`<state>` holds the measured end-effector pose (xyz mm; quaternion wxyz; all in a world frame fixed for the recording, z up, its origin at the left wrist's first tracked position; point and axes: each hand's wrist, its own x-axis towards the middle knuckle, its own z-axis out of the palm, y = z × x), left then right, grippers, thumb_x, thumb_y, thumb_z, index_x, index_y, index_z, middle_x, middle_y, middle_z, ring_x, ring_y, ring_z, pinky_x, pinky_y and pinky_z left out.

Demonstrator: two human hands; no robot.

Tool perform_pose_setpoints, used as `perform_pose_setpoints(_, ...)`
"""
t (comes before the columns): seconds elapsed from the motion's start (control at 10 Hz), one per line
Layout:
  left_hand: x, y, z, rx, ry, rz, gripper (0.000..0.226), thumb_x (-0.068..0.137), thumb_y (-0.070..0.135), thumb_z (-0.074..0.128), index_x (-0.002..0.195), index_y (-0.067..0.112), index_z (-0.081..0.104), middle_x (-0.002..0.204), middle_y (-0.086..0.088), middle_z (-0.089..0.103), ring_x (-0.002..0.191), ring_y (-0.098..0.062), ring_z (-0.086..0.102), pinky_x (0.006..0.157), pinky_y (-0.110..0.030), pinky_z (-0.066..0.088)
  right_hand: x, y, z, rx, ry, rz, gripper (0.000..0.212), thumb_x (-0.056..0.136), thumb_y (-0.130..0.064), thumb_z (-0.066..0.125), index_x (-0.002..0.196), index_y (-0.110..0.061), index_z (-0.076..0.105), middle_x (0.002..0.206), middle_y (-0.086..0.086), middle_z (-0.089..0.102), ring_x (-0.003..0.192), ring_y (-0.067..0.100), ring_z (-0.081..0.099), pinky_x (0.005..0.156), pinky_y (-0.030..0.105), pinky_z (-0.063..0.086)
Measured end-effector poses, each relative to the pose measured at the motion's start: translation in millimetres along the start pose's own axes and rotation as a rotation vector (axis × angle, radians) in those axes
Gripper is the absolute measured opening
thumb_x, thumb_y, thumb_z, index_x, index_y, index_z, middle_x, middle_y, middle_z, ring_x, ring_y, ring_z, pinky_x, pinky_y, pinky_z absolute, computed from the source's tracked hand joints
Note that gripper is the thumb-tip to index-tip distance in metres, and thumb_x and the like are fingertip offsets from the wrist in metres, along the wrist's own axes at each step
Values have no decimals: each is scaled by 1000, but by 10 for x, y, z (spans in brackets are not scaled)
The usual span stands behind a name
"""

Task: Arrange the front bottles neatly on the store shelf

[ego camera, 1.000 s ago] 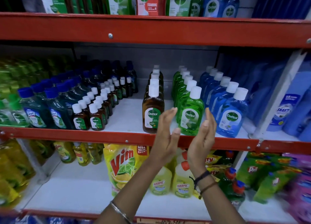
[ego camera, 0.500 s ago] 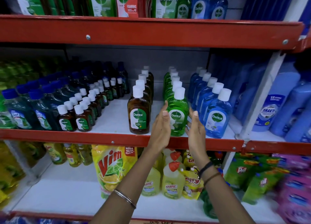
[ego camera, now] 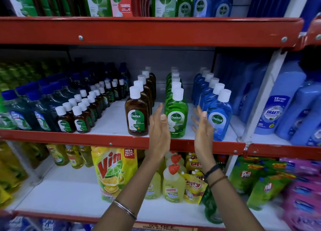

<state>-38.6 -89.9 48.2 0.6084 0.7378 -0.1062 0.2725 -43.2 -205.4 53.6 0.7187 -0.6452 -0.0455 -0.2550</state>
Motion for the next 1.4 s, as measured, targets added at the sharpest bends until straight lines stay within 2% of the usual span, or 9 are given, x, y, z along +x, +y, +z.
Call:
perform_pose_setpoints(0.1, -194, 96, 224, -12, 94, 209, 57, 97, 53, 23, 136, 17, 44, 133, -5, 44, 122, 7, 39, 99, -8, 30, -68, -24, -261, 40, 242, -190, 52, 96, -51, 30, 136, -23, 47, 141, -5, 51, 131, 6, 46, 108, 23, 37)
perform_pose_setpoints(0.2, -285, 221, 514, -51, -130, 211, 59, 96, 59, 18, 136, 23, 42, 135, -1, 44, 126, 4, 38, 102, -9, 28, -46, 4, -525, 23, 383, -254, 53, 97, -47, 29, 140, -18, 43, 144, -7, 45, 133, -1, 40, 103, 11, 36)
perform_pose_setpoints(0.3, -194, 321, 813, -95, -332, 14, 50, 98, 54, 16, 142, 33, 29, 143, 7, 34, 130, 9, 30, 110, -15, 22, 65, 36, -679, -58, 331, -159, 49, 99, -45, 24, 144, -27, 34, 149, -10, 36, 133, -4, 36, 101, 8, 35)
perform_pose_setpoints(0.5, 39, 208, 1099, -152, -373, -234, 93, 69, 93, 12, 146, 43, 26, 154, 8, 34, 139, -11, 33, 118, -43, 26, 188, 0, -843, -17, 104, 15, 59, 94, -55, 20, 141, -27, 40, 143, -6, 49, 123, 1, 50, 95, 12, 44)
perform_pose_setpoints(0.7, 11, 191, 1013, -212, -357, -238, 69, 58, 99, 16, 117, 71, 38, 143, 1, 50, 129, -18, 49, 108, -49, 41, 342, -15, -1032, 22, -33, 80, 97, 58, -94, 31, 136, -39, 43, 116, -31, 55, 104, -16, 56, 79, 8, 49)
perform_pose_setpoints(1.1, -21, 218, 990, -177, -321, -254, 73, 54, 101, 13, 116, 72, 40, 140, -4, 51, 125, -20, 51, 105, -49, 45, 399, -56, -1074, 10, -20, 120, 58, 77, -73, 24, 123, -44, 45, 117, -17, 54, 117, 10, 51, 83, 15, 43)
perform_pose_setpoints(1.2, -53, 223, 958, -168, -352, -228, 72, 61, 97, 15, 123, 67, 37, 143, 3, 48, 129, -14, 47, 109, -47, 41, 387, 19, -1107, -43, -7, 108, 62, 68, -88, 31, 112, -49, 50, 125, -9, 56, 119, 10, 54, 91, 23, 46)
perform_pose_setpoints(1.3, -155, 395, 822, -21, -276, -41, 70, 80, 83, 17, 135, 45, 39, 138, 19, 45, 127, 3, 42, 113, -36, 36, 278, 8, -1140, -85, 64, 24, 47, 90, -64, 31, 123, -37, 50, 132, 0, 56, 123, 12, 53, 101, 34, 45)
perform_pose_setpoints(1.4, -87, 587, 600, 29, -43, 302, 65, 94, 63, 22, 138, 21, 45, 145, 1, 45, 134, -1, 36, 109, -15, 30, -184, 89, -1311, -152, 184, -89, 52, 87, -69, 30, 125, -40, 51, 133, -1, 58, 115, 4, 58, 98, 34, 48)
